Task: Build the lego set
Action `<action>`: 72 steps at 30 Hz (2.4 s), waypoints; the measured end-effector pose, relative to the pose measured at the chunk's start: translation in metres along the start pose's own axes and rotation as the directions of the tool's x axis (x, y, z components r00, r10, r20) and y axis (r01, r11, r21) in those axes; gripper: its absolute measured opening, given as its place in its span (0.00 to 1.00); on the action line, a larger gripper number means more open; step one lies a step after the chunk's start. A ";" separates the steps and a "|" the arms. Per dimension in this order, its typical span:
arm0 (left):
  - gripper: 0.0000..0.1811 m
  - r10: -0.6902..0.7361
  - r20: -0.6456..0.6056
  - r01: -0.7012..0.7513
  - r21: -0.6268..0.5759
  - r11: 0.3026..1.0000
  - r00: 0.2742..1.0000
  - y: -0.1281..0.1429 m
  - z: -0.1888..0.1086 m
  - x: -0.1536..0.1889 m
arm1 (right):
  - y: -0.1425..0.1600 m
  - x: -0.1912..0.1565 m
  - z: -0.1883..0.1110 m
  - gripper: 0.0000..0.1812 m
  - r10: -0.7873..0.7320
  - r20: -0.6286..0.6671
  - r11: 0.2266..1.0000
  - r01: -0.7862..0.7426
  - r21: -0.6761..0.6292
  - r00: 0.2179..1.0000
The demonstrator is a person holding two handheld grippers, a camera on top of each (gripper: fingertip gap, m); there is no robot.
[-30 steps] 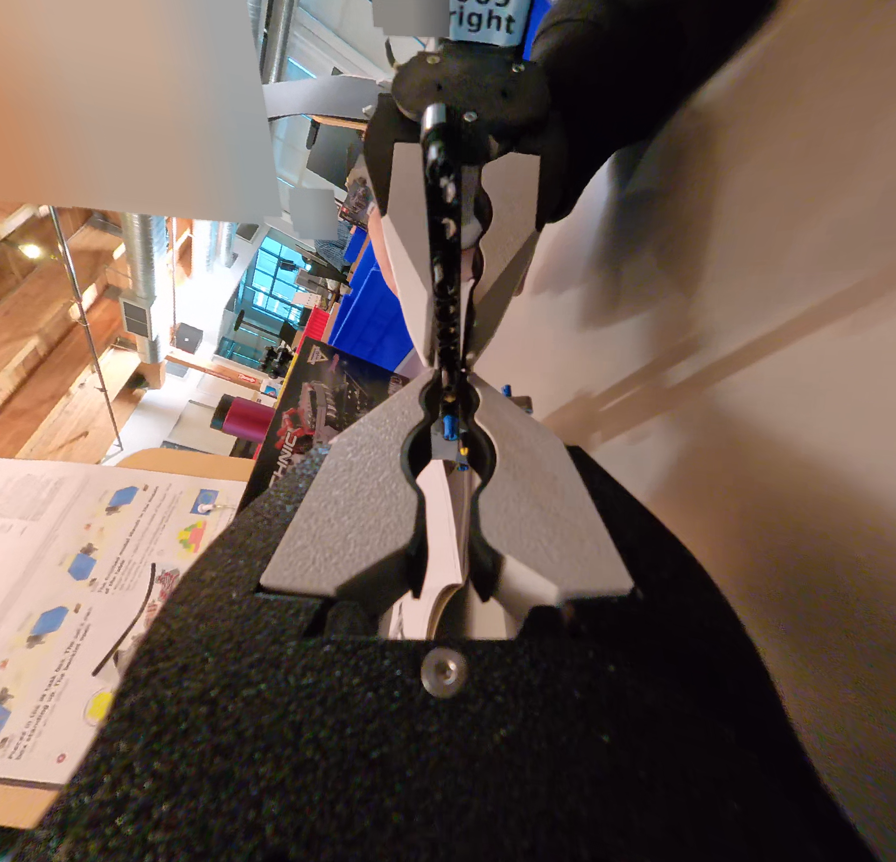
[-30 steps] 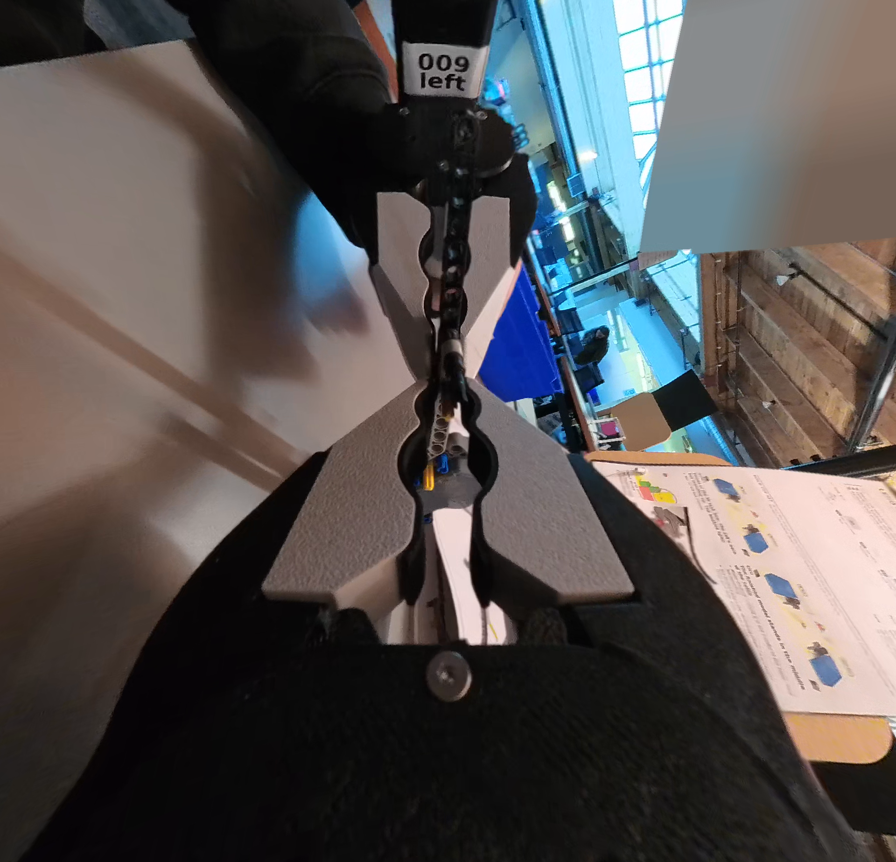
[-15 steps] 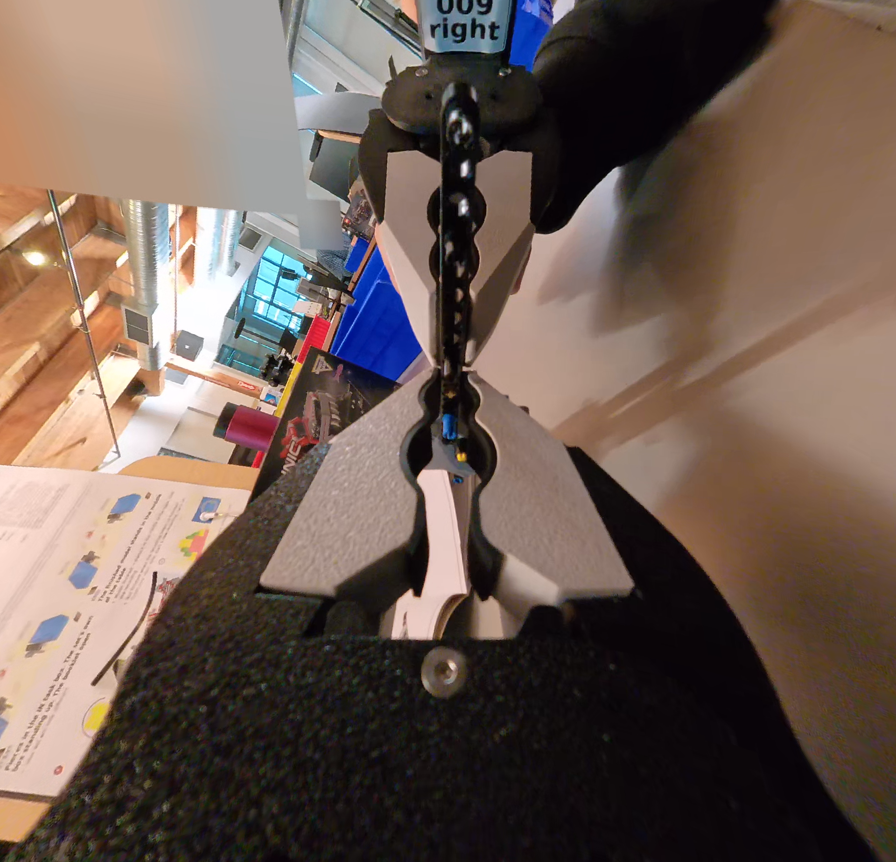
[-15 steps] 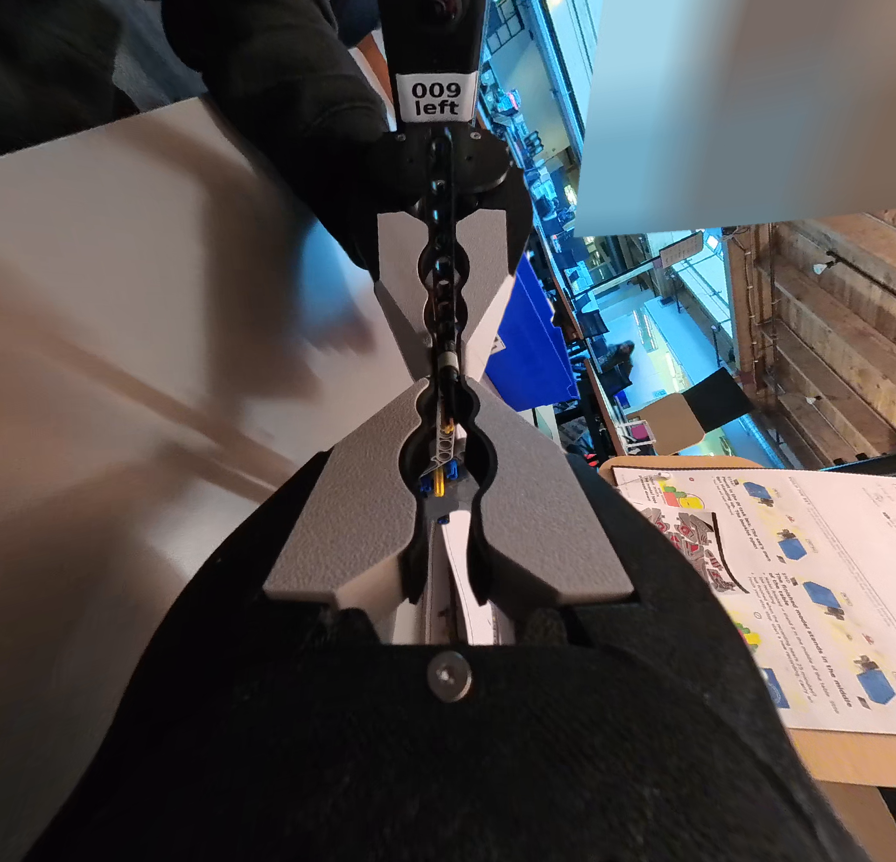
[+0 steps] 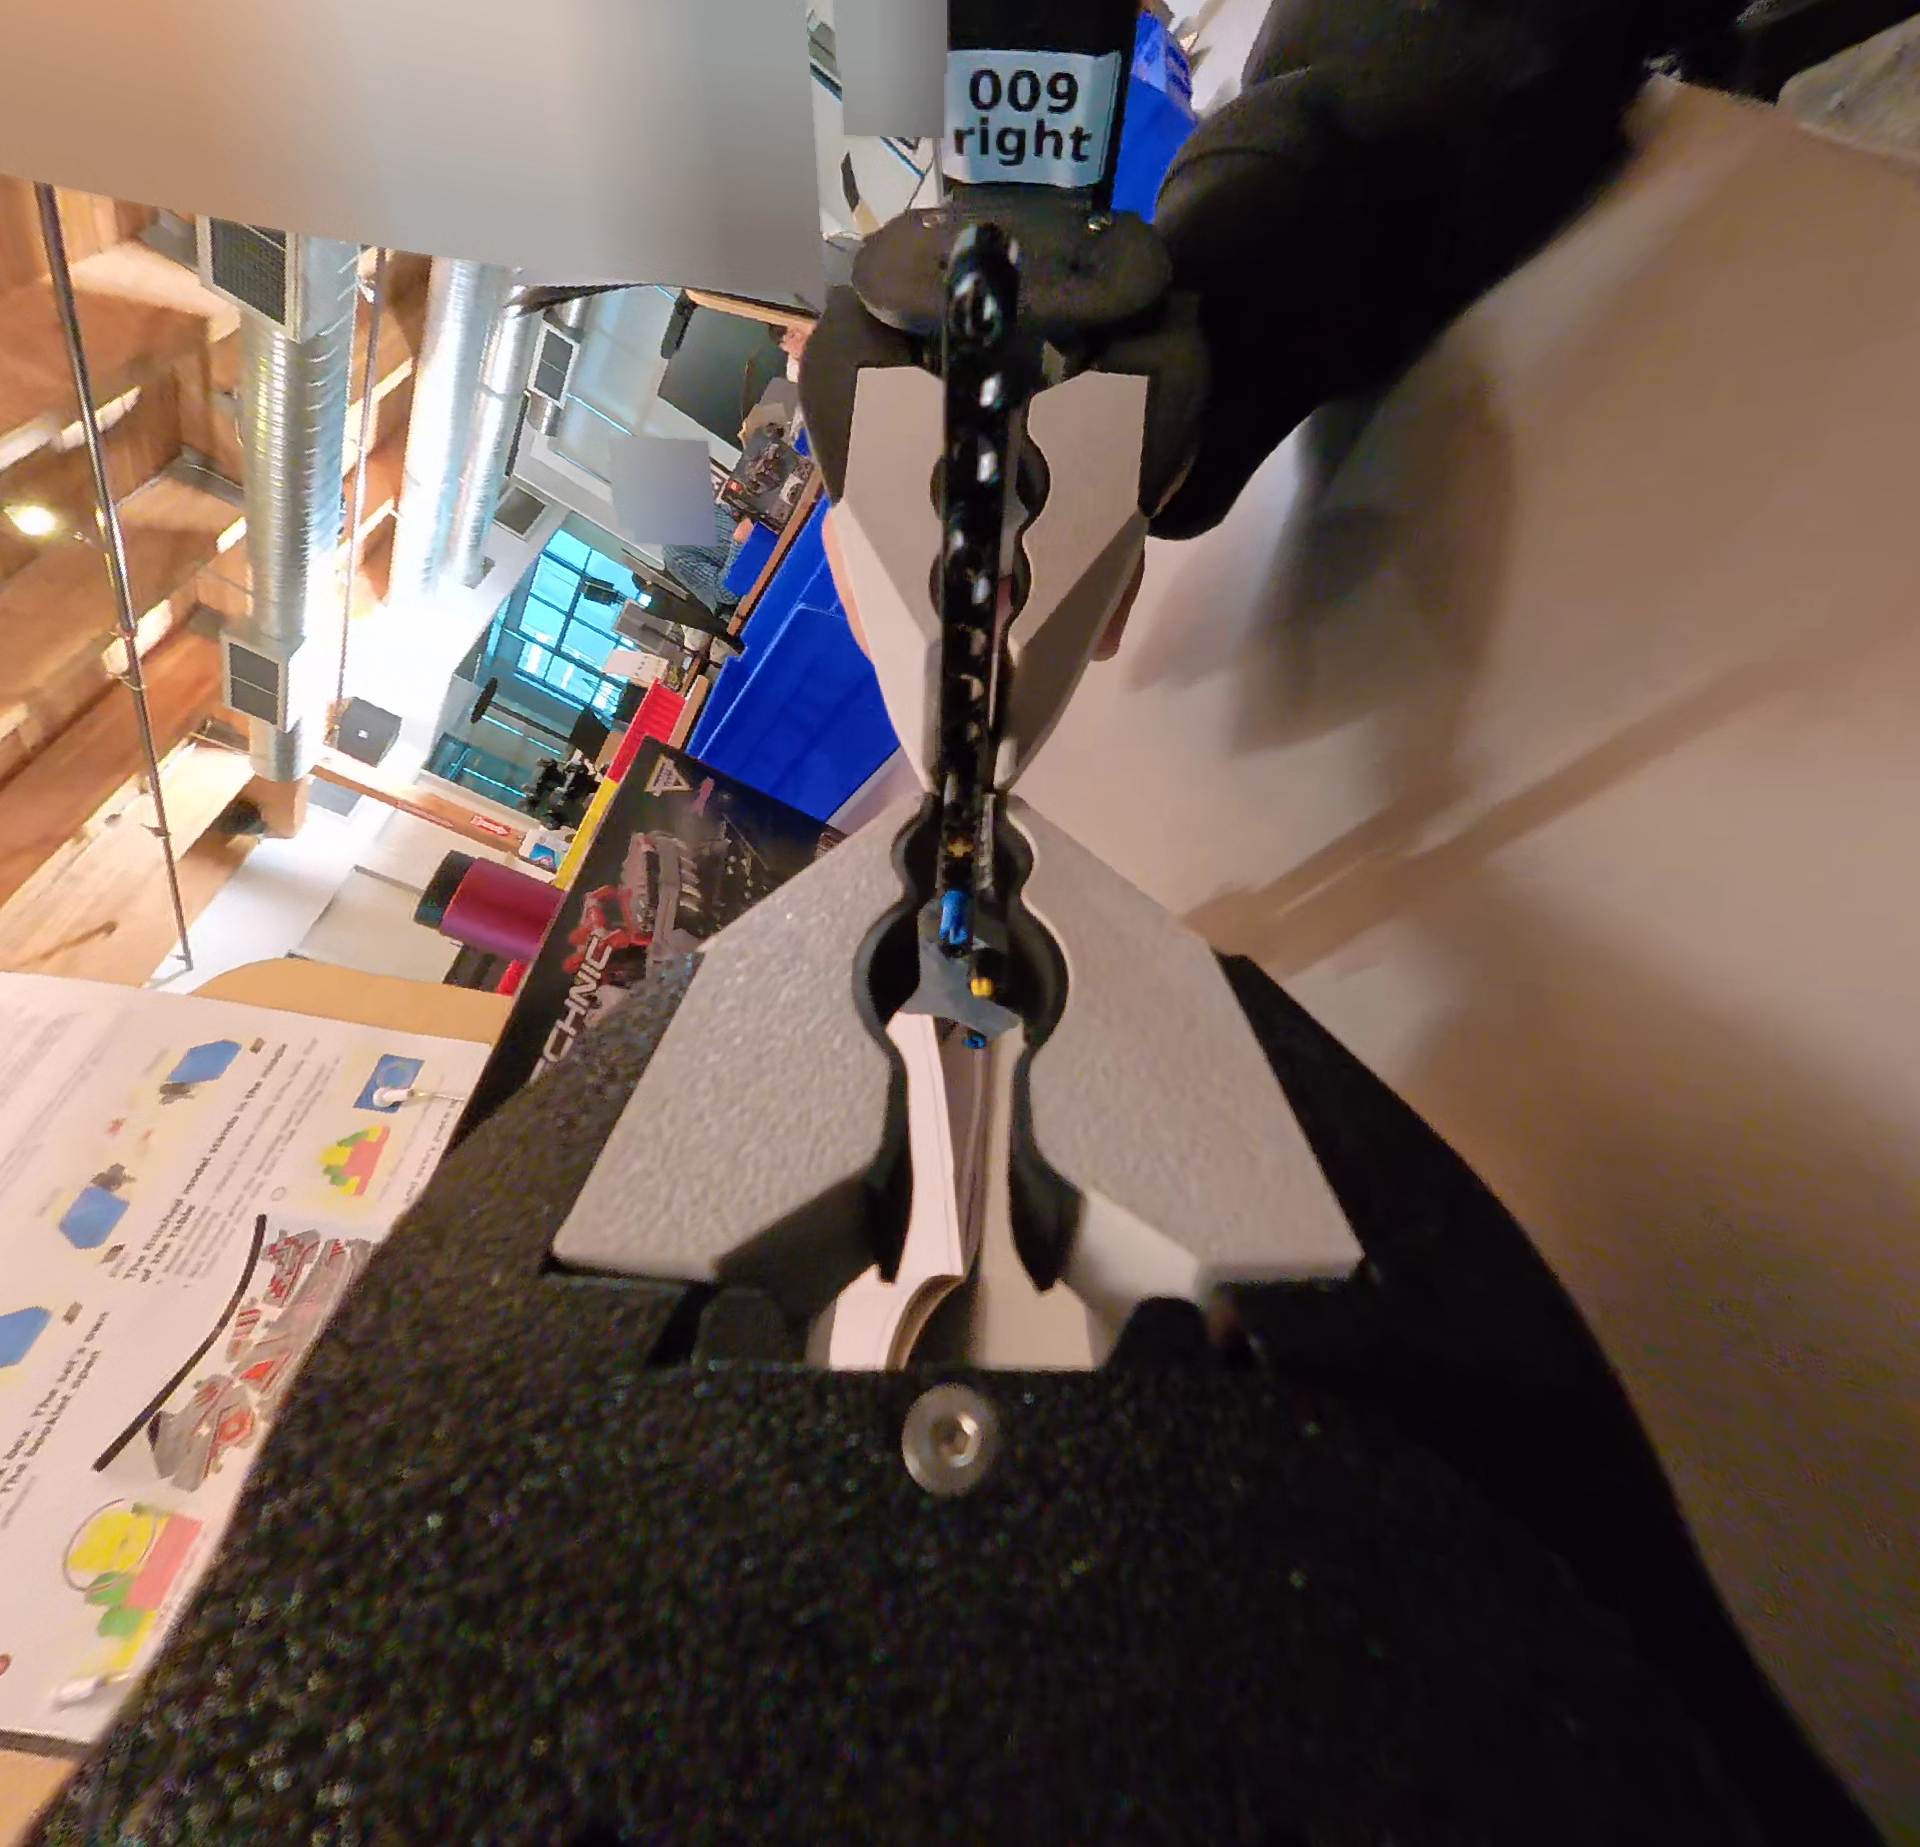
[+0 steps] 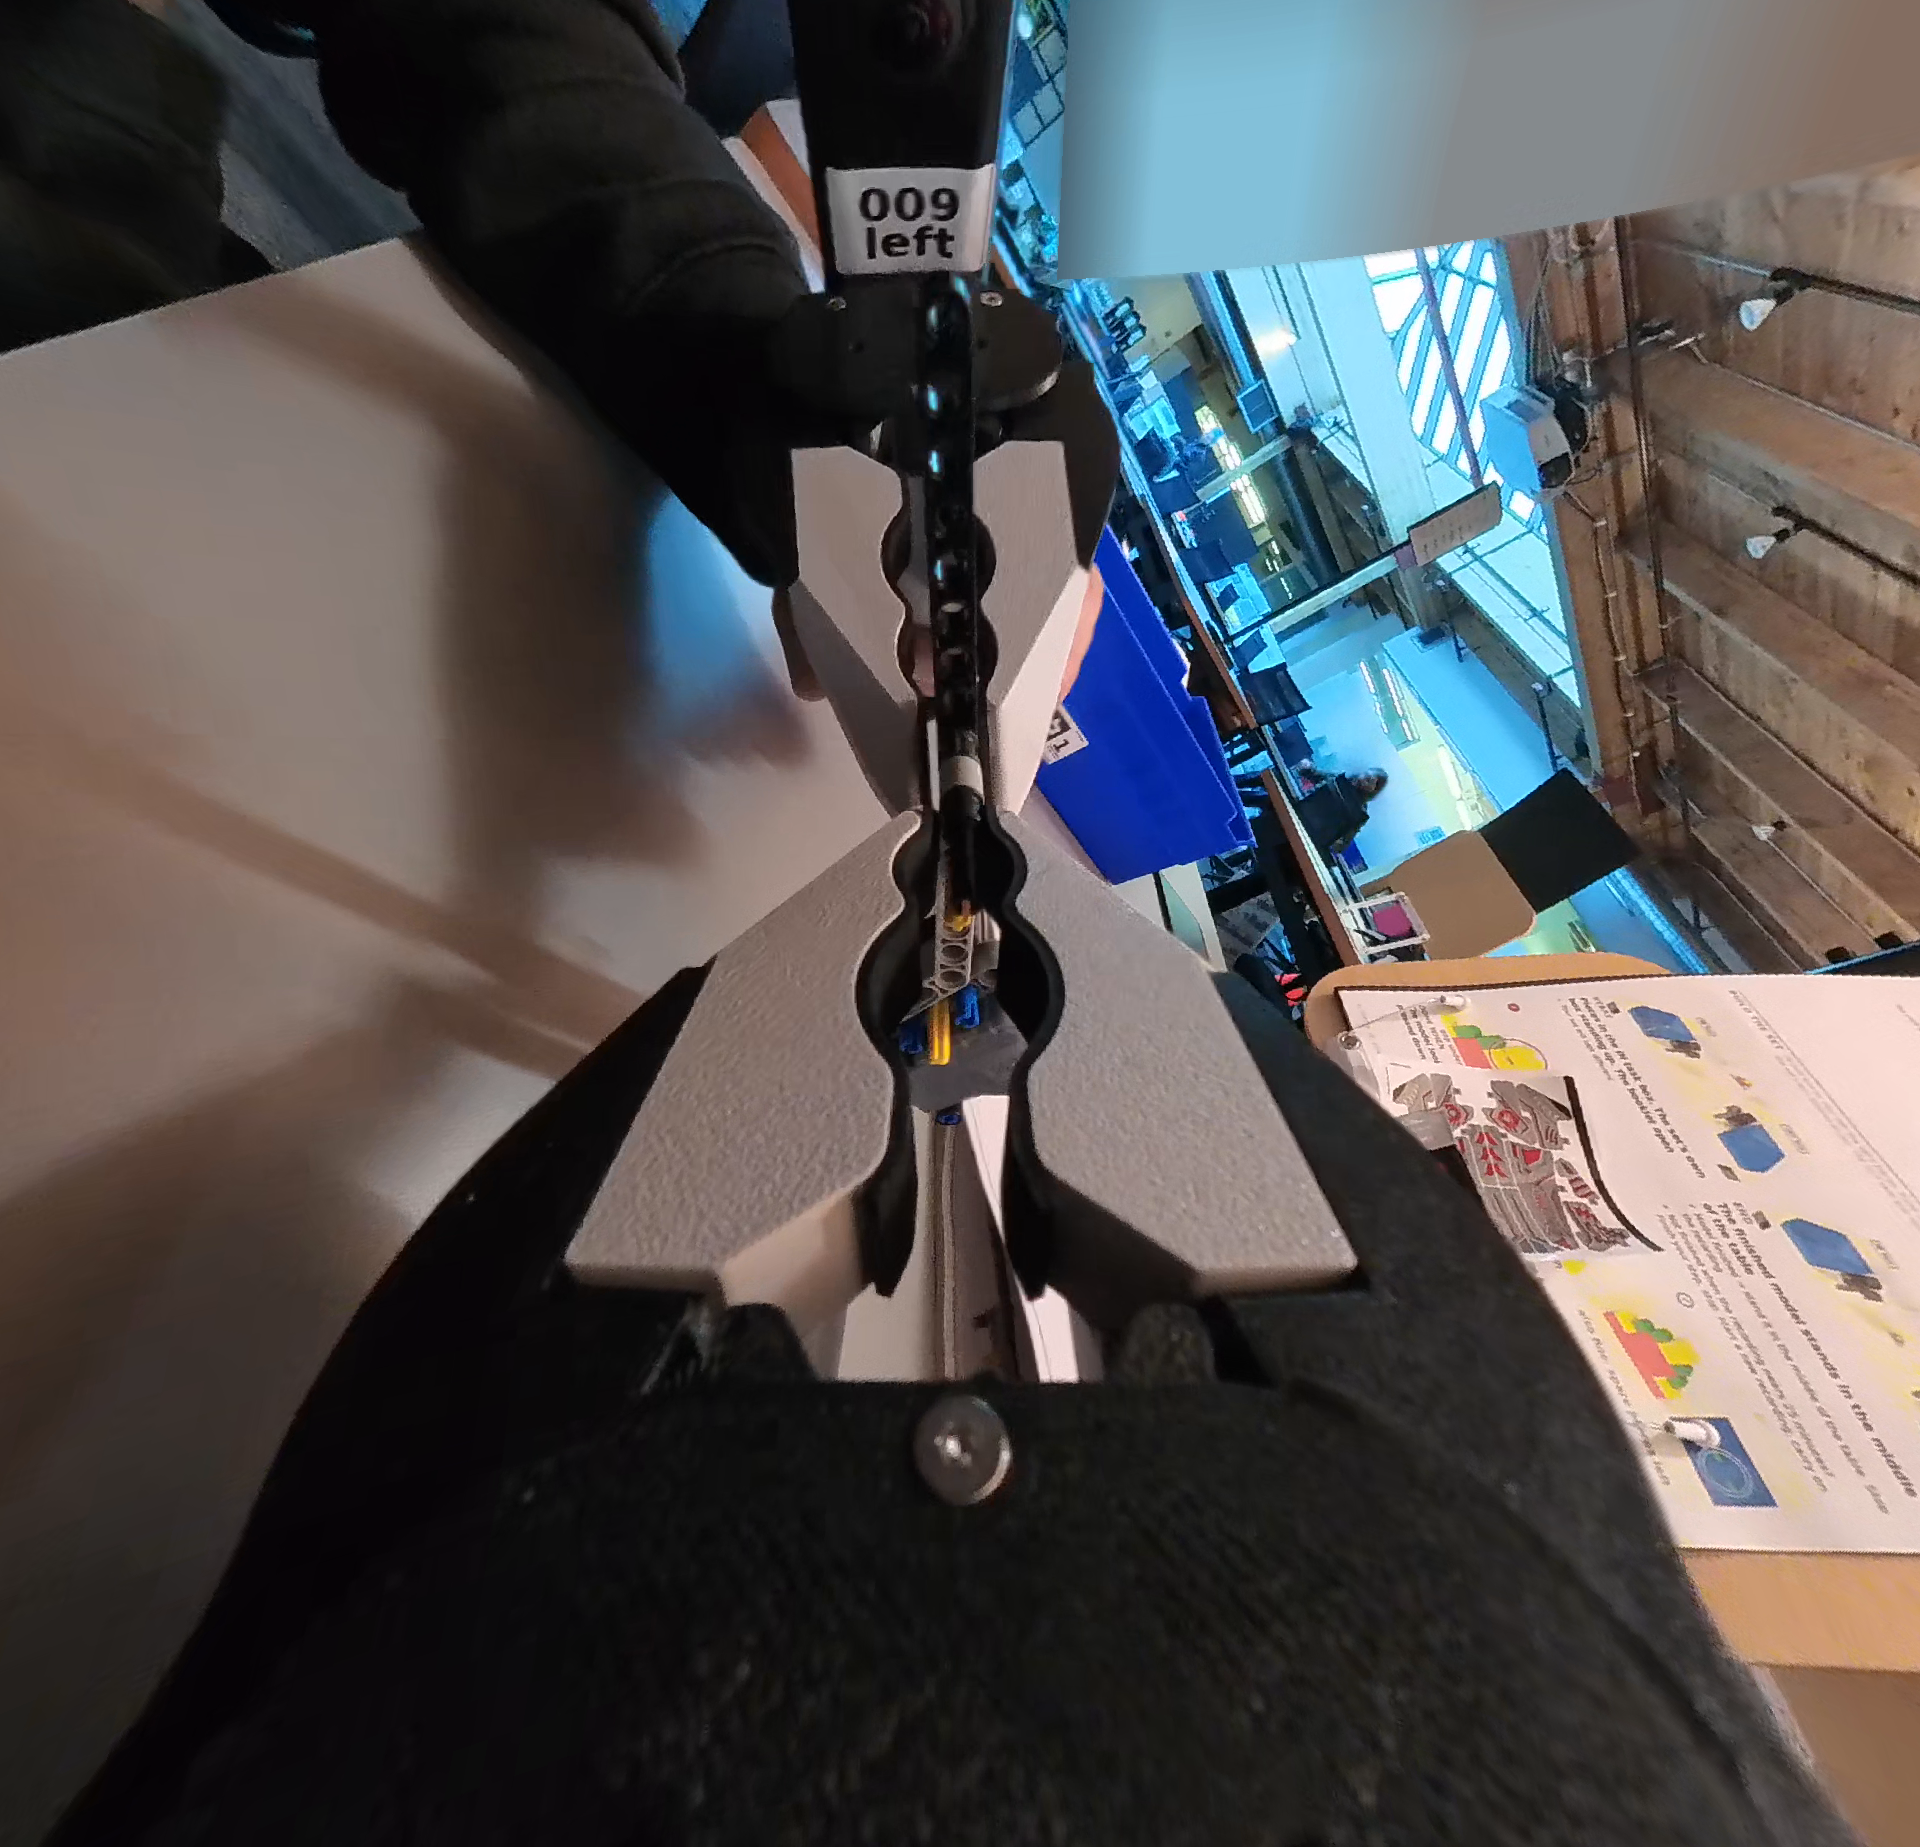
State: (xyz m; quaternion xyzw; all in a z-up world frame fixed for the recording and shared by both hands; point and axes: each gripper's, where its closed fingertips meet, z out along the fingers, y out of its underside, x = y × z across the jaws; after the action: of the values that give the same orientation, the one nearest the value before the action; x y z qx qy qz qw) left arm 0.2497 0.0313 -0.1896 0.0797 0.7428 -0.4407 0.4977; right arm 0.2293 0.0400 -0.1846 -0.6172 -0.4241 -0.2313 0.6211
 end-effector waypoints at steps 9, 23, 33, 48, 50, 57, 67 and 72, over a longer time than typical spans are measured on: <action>0.03 -0.005 -0.030 0.003 -0.061 0.998 1.000 0.012 0.005 0.006 | 0.009 -0.001 -0.002 0.06 -0.028 0.005 0.999 0.028 -0.020 1.000; 0.03 0.028 -0.006 -0.028 -0.102 0.994 1.000 0.022 0.004 0.004 | 0.014 0.002 -0.001 0.04 -0.155 0.002 0.982 0.155 -0.105 0.988; 0.07 0.044 0.008 -0.043 -0.076 0.996 0.999 0.019 0.004 0.004 | 0.018 -0.001 0.002 0.03 -0.158 0.022 0.978 0.160 -0.137 0.987; 0.03 0.037 -0.012 -0.038 -0.076 0.996 0.999 0.018 0.005 0.009 | 0.019 -0.003 0.002 0.03 -0.170 0.023 0.977 0.171 -0.127 0.985; 0.03 0.024 -0.010 -0.025 -0.078 0.997 1.000 0.019 0.004 0.008 | 0.019 -0.001 0.001 0.03 -0.154 0.015 0.981 0.155 -0.116 0.988; 0.04 0.031 -0.020 -0.033 -0.085 0.996 0.999 0.021 0.004 0.010 | 0.018 -0.001 0.001 0.05 -0.128 0.009 0.986 0.129 -0.102 0.992; 0.11 0.019 -0.035 -0.022 -0.078 0.997 0.999 0.023 -0.003 0.004 | 0.019 -0.005 -0.001 0.02 -0.145 0.046 0.982 0.149 -0.115 0.988; 0.08 0.018 -0.062 -0.024 -0.087 0.996 0.998 0.022 -0.004 0.008 | 0.016 -0.007 -0.001 0.02 -0.149 0.051 0.983 0.153 -0.105 0.988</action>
State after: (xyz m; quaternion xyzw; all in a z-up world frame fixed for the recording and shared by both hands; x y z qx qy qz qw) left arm 0.2558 0.0451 -0.2083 0.0790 0.7756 -0.3996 0.4822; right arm 0.2389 0.0396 -0.1998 -0.6209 -0.4699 -0.2869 0.5581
